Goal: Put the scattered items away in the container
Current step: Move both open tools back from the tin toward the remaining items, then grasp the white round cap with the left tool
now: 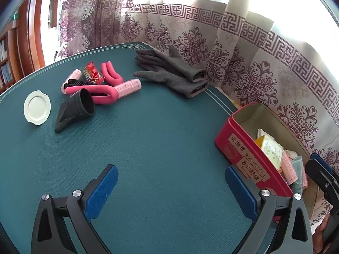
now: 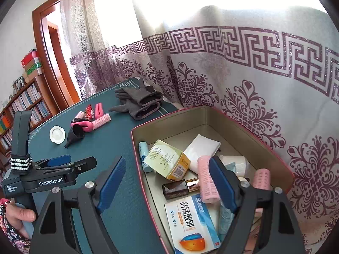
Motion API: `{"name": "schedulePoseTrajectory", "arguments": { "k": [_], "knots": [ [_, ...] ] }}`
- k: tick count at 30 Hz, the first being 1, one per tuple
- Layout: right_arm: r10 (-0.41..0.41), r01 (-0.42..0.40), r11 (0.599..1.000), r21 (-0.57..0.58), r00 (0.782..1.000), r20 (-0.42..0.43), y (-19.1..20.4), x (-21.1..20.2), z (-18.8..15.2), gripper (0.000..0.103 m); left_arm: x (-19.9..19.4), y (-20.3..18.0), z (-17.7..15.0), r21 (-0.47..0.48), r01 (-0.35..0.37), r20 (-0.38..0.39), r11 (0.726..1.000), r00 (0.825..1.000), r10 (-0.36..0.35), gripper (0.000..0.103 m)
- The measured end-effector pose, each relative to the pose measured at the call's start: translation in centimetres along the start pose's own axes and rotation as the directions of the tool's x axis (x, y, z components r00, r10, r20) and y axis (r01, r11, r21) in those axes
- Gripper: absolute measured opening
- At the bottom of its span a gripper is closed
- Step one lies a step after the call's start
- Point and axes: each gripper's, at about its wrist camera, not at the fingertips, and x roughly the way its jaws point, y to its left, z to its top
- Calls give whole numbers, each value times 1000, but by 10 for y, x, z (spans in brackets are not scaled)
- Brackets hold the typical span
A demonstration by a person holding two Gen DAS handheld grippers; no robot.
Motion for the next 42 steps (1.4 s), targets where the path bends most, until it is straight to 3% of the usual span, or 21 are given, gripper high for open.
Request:
{"name": "schedulePoseTrajectory", "arguments": {
  "k": [9,15,20,31,42],
  "knots": [
    [56,-59,996,-66,998,-42,44,19,-2,84,-4,87,0,-130,-117,29,985,992,121,102],
    [86,-96,989,-113,992,-90,72,35,-7,84,-3,153,3,-224,-216,20,950,974,226,102],
    [98,-115,985,-127,987,-129,85,49,-11,84,-3,197,14,-284,-258,30,923,960,278,102],
    [98,-127,981,-148,977,-190,103,76,-18,84,21,238,55,-199,-296,57,934,948,313,102],
    [129,-172,965,-199,969,-210,136,98,-11,84,54,250,76,-163,-266,41,950,960,276,101]
  ]
}}
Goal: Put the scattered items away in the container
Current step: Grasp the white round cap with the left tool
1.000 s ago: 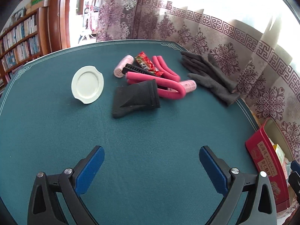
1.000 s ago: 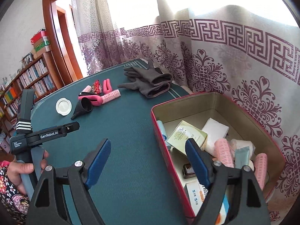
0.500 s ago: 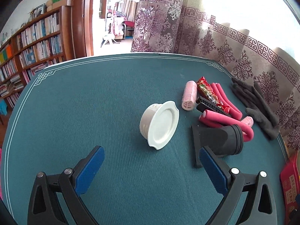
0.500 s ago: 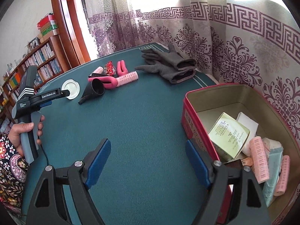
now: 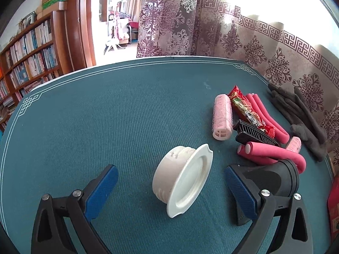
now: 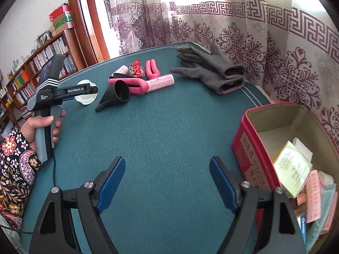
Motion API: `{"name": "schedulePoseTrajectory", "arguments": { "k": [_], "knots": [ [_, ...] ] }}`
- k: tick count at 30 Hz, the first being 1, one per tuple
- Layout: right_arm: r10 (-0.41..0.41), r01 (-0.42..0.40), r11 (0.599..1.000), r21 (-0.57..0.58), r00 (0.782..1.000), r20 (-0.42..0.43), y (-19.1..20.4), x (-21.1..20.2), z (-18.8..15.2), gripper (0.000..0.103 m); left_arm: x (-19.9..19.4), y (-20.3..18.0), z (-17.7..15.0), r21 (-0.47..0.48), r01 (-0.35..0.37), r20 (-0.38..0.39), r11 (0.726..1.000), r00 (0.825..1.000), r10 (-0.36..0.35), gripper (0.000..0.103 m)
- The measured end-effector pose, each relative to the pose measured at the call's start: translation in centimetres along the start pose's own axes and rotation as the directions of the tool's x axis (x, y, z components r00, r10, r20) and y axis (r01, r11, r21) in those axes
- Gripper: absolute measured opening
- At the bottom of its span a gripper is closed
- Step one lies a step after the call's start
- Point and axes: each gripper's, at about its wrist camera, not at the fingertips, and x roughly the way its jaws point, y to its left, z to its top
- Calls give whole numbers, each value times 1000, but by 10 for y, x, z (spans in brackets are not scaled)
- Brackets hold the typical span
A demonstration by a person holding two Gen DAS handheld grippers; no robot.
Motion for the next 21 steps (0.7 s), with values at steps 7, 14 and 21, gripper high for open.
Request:
{"name": "schedulePoseTrajectory", "arguments": {
  "k": [7,14,21],
  "knots": [
    [39,-39,998,-52,999,-8,26,26,20,84,2,-5,-1,27,11,-15,1000,1000,-11,43],
    [107,-108,993,-51,994,-19,43,53,50,84,-6,0,-5,-2,45,1,999,999,-45,27],
    [177,-178,984,-22,983,-38,62,83,79,84,-10,3,-4,-14,53,13,998,999,-53,27]
  ]
}}
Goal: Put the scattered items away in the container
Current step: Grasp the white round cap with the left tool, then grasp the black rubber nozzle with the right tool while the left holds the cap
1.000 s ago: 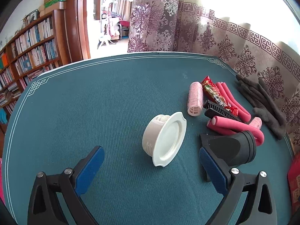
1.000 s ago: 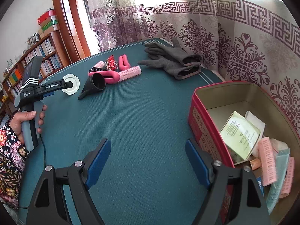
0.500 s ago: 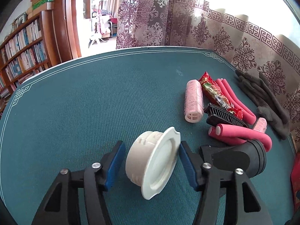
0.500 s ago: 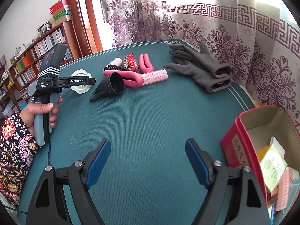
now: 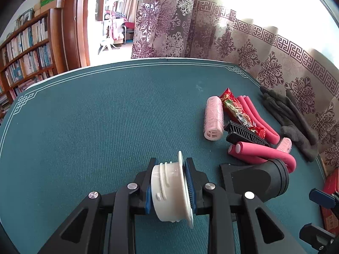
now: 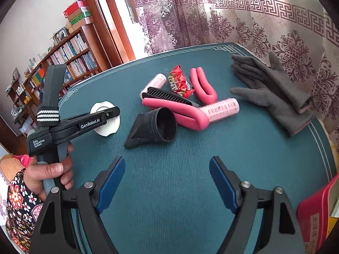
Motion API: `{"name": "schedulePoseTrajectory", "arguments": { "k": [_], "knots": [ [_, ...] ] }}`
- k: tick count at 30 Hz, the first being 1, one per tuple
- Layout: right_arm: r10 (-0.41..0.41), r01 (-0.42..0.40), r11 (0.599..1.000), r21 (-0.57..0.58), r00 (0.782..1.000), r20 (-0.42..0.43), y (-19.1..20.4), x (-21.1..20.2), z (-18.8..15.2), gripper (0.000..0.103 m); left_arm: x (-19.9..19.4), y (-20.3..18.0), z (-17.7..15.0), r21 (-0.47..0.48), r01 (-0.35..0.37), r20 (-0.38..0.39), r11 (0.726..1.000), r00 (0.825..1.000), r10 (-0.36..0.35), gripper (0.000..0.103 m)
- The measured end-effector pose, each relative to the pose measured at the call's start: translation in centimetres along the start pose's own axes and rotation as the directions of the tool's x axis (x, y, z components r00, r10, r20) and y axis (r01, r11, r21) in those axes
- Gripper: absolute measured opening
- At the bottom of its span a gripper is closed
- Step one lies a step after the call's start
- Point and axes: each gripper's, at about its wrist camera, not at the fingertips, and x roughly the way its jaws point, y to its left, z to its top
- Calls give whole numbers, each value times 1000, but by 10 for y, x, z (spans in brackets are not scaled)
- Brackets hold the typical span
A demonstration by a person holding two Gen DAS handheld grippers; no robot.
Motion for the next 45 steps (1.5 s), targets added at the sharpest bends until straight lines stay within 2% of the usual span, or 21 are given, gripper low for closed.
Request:
{"name": "schedulePoseTrajectory", "arguments": {
  "k": [5,7,10,14,20,25,26,27,30,34,45],
  "knots": [
    [-25,24,999,-37,1000,-3,9,26,15,84,3,3,0,-7,5,-6,1000,1000,-5,27],
    [-19,20,1000,3,999,-32,5,39,20,84,3,3,0,-9,5,-5,1000,1000,-5,28],
    [33,-26,995,97,997,-76,-5,55,24,84,3,4,0,-15,9,-4,1000,1000,-9,28],
    [58,-42,986,164,994,-93,-13,69,28,84,5,4,0,-18,13,-6,1000,1000,-13,28],
    [25,-15,990,137,997,-71,-5,76,34,88,7,6,0,-30,21,-10,999,1000,-21,28],
    [-62,63,998,23,997,-47,11,83,34,86,7,6,-1,-30,21,-10,999,1000,-21,28],
    [-75,75,997,-8,996,-38,15,82,32,79,7,6,-1,-29,21,-10,999,1000,-21,28],
    [-52,51,998,-24,998,-32,16,80,30,73,7,6,-1,-29,21,-10,999,1000,-21,28],
    [-22,21,999,-26,999,-40,15,75,24,71,7,5,-1,-23,19,-10,1000,1000,-19,28],
    [36,-34,999,27,998,-58,2,62,15,67,6,0,-3,-6,12,-15,1000,1000,-12,28],
    [77,-75,994,79,996,-32,-26,-14,-33,63,-20,-34,-27,72,26,-32,997,999,-23,28]
  ]
}}
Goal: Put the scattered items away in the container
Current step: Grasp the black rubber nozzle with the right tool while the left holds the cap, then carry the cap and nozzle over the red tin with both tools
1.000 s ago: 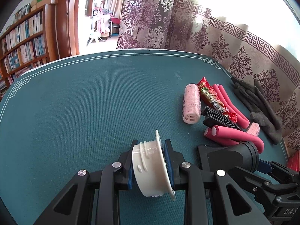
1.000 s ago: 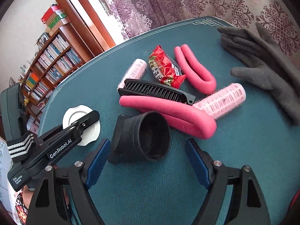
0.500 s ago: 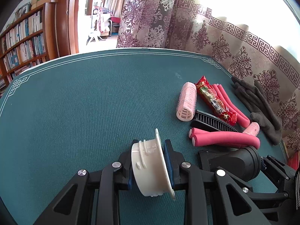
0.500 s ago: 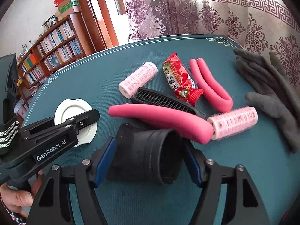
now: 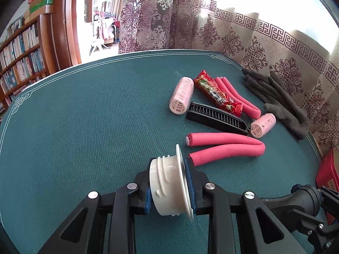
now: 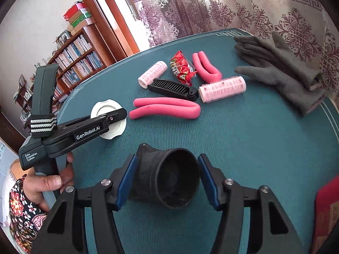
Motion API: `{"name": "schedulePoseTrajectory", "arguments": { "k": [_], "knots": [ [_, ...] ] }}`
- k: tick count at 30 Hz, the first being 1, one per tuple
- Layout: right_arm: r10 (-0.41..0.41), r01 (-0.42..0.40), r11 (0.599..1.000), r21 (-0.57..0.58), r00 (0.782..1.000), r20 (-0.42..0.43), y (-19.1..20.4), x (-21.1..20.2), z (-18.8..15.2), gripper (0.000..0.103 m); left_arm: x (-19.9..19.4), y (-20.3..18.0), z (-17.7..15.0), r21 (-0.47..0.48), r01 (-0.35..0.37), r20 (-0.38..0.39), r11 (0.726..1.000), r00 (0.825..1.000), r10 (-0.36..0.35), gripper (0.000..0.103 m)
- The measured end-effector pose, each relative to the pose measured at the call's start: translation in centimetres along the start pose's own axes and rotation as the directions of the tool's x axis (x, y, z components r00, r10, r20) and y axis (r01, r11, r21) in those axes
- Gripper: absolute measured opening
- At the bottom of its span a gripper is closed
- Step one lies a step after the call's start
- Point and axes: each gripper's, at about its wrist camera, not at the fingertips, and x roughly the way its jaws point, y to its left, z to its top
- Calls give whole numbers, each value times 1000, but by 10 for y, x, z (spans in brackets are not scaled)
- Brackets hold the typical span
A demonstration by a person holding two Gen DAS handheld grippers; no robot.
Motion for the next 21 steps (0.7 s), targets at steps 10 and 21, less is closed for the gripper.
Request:
{"name": "schedulePoseTrajectory", "arguments": {
  "k": [10,21],
  "knots": [
    [25,-30,997,78,997,71,-20,-61,-28,63,-48,-21,-28,20,17,27,1000,999,-18,28],
    [23,-32,994,108,996,90,-30,-85,-47,63,-43,-18,-46,-4,-15,-17,1000,1000,15,28]
  ]
}}
